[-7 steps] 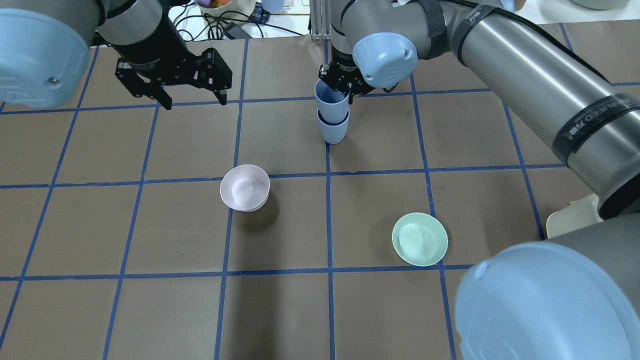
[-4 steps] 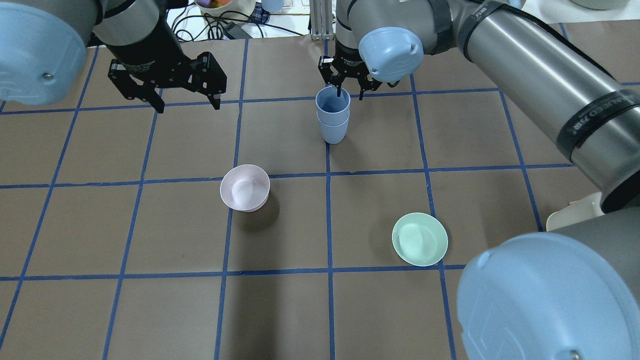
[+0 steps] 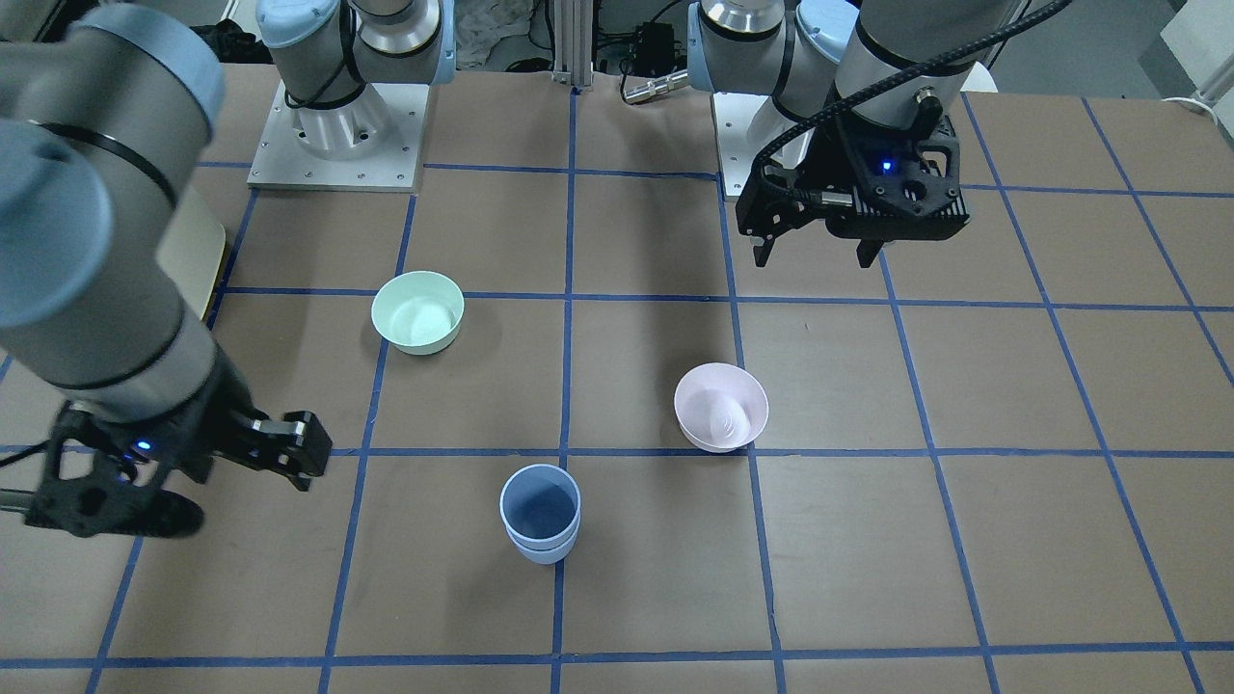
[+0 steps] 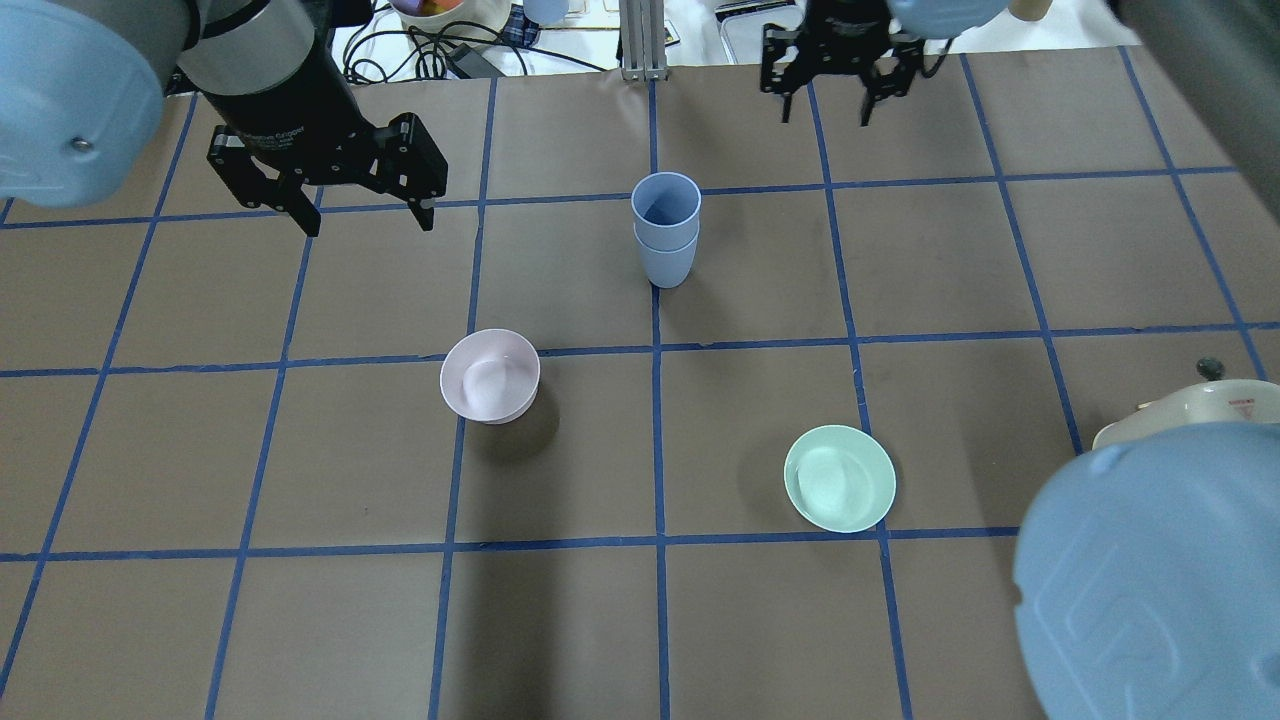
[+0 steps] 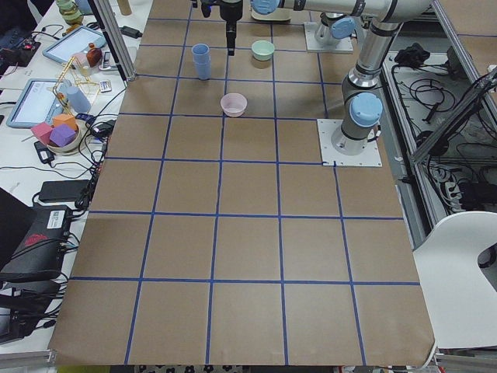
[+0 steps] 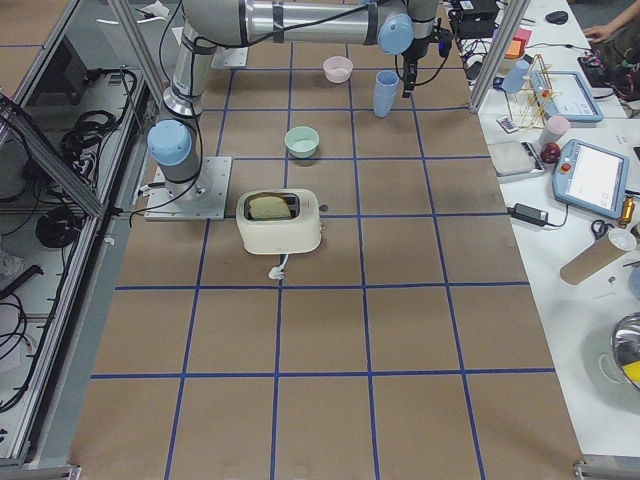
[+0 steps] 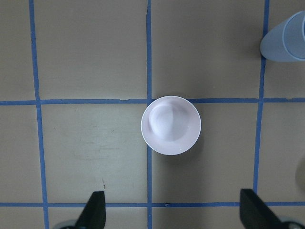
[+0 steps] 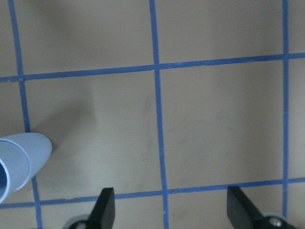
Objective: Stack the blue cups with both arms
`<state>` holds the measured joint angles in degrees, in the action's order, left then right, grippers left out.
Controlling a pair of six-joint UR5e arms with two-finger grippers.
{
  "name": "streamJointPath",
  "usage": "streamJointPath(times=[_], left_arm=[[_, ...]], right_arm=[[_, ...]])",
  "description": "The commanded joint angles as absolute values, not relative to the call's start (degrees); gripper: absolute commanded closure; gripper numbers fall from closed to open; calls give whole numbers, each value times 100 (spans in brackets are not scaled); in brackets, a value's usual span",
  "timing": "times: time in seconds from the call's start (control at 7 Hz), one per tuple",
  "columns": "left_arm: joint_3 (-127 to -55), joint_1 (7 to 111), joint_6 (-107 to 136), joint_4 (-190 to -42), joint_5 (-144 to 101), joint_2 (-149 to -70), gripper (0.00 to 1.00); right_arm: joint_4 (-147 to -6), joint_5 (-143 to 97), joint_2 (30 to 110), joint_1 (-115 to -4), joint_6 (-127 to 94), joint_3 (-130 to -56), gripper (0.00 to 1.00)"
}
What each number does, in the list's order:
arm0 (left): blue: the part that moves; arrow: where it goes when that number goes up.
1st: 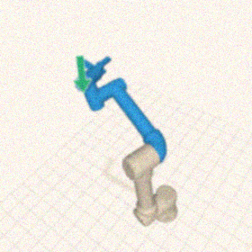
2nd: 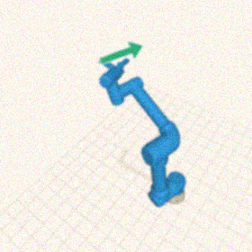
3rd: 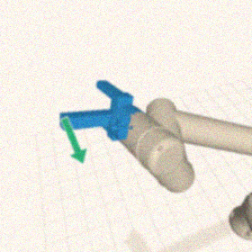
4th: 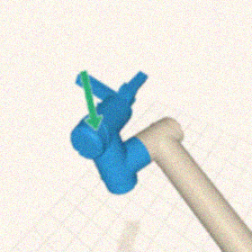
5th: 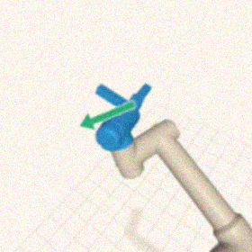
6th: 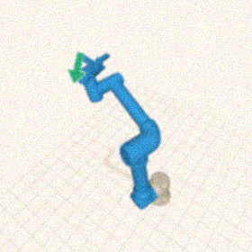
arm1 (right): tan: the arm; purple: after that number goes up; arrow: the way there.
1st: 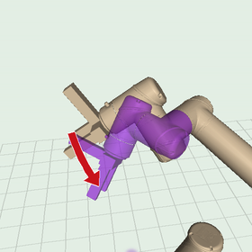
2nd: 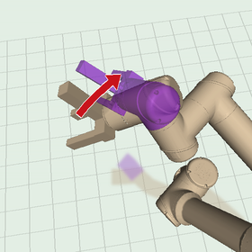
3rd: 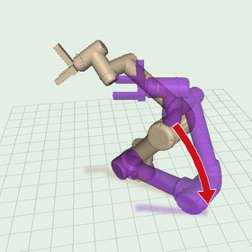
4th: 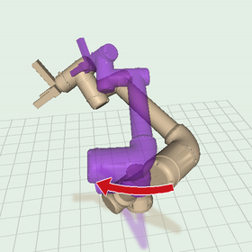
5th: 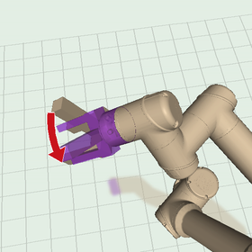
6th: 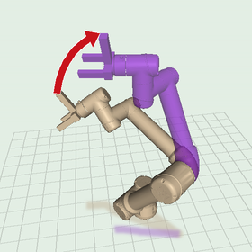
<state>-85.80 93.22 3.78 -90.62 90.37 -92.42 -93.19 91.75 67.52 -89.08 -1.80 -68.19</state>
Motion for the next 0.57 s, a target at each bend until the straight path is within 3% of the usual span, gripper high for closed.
streamJointPath(times=[0.0,0.14,0.43], left_arm=[[-8587,9325,378,-9062,9044,-9237,0],[-8587,9334,378,-9062,9053,-9229,0],[-8604,9325,378,-9062,9053,-9211,0]], right_arm=[[-9202,9176,8201,-8631,612,-8190,0],[-9681,9167,8783,-8622,659,-8966,0],[-9906,9158,8842,-8648,650,-8991,0]])
